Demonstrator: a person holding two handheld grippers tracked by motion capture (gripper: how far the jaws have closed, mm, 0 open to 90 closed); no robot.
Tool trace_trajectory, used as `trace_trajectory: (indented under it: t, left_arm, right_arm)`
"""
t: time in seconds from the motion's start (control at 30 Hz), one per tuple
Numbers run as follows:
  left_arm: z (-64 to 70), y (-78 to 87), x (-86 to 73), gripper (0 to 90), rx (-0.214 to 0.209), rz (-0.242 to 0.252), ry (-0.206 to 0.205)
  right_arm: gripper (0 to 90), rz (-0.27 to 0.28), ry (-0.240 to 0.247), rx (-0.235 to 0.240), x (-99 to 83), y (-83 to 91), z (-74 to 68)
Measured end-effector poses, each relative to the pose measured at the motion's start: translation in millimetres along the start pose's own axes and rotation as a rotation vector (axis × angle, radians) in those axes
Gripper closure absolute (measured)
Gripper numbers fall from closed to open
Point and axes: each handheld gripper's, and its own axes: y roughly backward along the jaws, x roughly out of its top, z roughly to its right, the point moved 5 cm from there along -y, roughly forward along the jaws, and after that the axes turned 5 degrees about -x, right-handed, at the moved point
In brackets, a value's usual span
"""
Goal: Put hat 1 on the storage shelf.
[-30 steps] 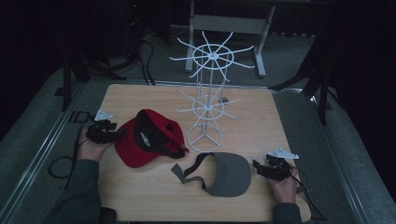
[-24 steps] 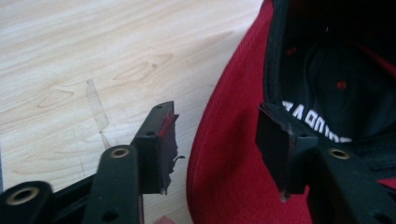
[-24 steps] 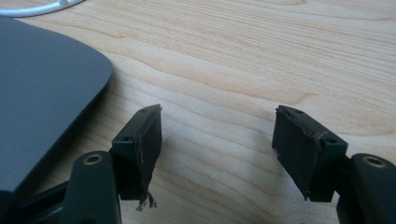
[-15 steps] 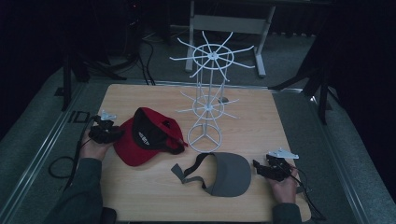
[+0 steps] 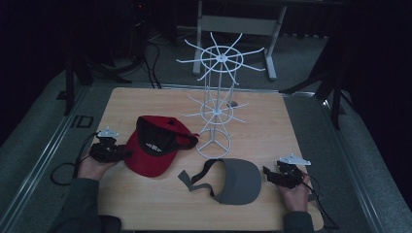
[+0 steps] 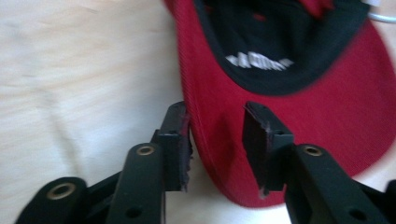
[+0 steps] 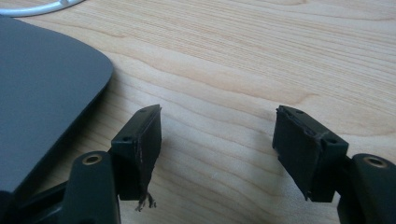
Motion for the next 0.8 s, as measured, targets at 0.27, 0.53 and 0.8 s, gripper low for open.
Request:
trace_trajectory:
  t: [0.27,0.53,0.8]
  left_arm:
    - [8.7,-15.9,-4.7,55.2,-0.053,-0.081,-0.021]
    - [16.6,-27.6,-3.0,52.2,-0.117,-0.116,-0.041]
    - [27.1,-28.9,-3.7,56.4,-0.168,-0.137,-0.052]
  right_arm:
    - [32.5,0.0,0.0,0.001,0.0,0.0,-0.1]
    - [32.2,-0.001,0.001,0.002,0.0,0.0,-0.2]
    - [32.1,-0.001,0.001,0.002,-0.1,0.0,-0.2]
